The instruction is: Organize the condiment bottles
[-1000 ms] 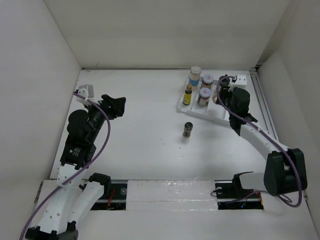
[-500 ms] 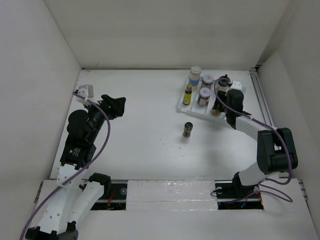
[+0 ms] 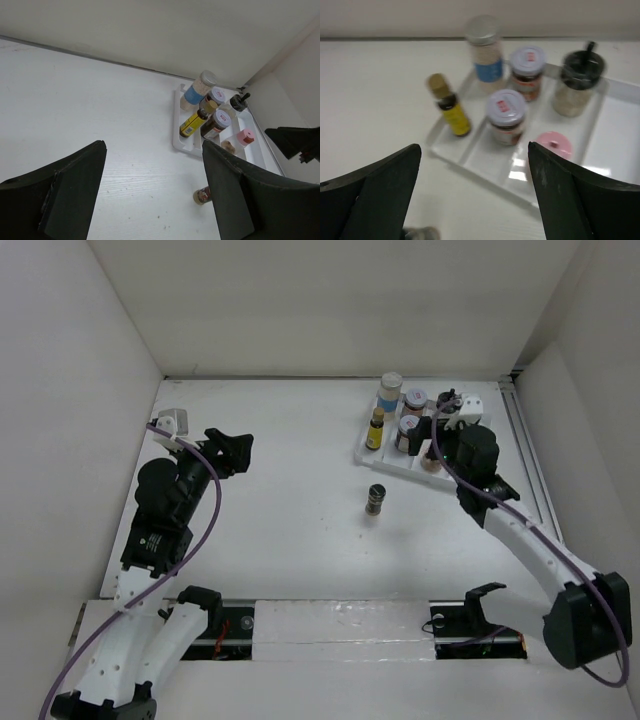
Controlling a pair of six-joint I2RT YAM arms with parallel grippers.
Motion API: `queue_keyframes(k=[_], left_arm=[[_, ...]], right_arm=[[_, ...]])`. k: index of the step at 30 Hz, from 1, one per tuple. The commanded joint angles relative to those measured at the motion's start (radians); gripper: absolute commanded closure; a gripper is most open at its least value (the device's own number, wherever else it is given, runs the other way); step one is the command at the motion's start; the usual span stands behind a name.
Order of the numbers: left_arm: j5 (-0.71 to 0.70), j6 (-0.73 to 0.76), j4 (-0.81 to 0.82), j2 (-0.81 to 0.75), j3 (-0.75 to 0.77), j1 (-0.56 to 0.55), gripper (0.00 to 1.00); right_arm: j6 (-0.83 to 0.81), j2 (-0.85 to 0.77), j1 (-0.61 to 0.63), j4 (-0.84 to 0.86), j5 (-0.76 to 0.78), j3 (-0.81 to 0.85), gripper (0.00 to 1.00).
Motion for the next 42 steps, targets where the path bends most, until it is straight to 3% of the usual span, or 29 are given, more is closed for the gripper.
queue_keyframes(k=[1, 5, 7, 17, 21, 25, 26, 29, 37, 42], left_arm=[[-0.001, 0.003, 0.040, -0.008, -0.010, -0.003, 0.26], [0.008, 0.003, 0.040, -0.008, -0.010, -0.003, 0.25], [0.008, 0.003, 0.040, 0.003, -0.001, -0.003, 0.25], [0.008, 0.003, 0.040, -0.007, -0.001, -0.003, 0.24], [0.008, 0.003, 0.040, -0.007, -0.001, -0.003, 0.24], [0.008, 0.003, 0.040, -0.016, -0.001, -0.003, 0.24], [0.008, 0.003, 0.040, -0.005, -0.001, -0.003, 0.24], [0.019, 0.003, 0.049, -0.005, -0.001, -0.003, 0.24], [0.029, 0.003, 0.049, 0.004, -0.001, -0.003, 0.23], [0.066, 0.003, 0.049, 0.004, -0.010, -0.003, 0.20]], right_arm=[[-0.056, -0.059, 0.132, -0.023, -0.165, -0.050, 0.07], [-0.093, -0.038, 0.278, -0.150, -0.260, -0.051, 0.03], [-0.093, -0.011, 0.341, -0.221, -0.233, -0.051, 0.02], [-0.051, 0.159, 0.372, -0.181, -0.092, -0.041, 0.03], [-0.051, 0.203, 0.372, -0.141, -0.067, -0.032, 0.16], [-0.042, 0.226, 0.372, -0.111, -0.076, -0.021, 0.52], [-0.031, 0.211, 0.372, -0.110, -0.076, -0.009, 0.57], [-0.031, 0.139, 0.372, -0.101, -0.041, 0.037, 0.60], [-0.092, 0.038, 0.157, 0.021, 0.034, 0.219, 0.62], [-0.093, 0.054, -0.146, 0.046, 0.057, 0.296, 0.62]])
